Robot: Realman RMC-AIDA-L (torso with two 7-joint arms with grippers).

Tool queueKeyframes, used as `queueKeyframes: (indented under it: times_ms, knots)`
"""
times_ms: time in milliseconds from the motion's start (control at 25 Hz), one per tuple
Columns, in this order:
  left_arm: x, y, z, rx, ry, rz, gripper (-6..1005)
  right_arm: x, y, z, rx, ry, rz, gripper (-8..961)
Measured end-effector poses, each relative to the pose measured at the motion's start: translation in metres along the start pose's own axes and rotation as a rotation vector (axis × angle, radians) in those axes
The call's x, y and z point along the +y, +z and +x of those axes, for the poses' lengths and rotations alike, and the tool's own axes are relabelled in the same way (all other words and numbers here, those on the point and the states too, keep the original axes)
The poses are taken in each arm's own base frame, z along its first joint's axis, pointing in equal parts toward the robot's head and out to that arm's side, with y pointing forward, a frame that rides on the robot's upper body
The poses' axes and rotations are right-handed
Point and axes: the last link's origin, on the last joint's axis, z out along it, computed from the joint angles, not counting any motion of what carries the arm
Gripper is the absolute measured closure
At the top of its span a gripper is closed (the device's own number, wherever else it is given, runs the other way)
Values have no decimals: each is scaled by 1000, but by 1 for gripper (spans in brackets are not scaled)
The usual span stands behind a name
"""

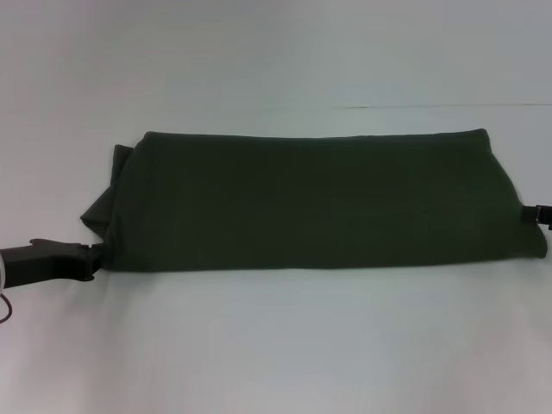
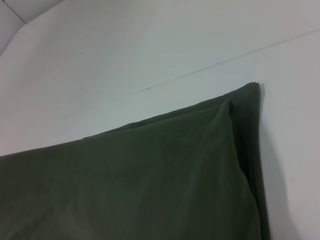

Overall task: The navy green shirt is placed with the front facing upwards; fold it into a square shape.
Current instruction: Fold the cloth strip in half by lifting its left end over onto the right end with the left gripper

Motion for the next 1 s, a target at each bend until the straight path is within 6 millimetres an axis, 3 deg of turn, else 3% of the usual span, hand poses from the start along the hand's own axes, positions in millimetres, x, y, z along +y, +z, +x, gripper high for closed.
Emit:
queueKeyframes:
  times_ms: [1000]
  knots:
    - [-9, -11, -1, -8, -13, 40, 993, -4, 0, 5, 2, 13, 17, 204]
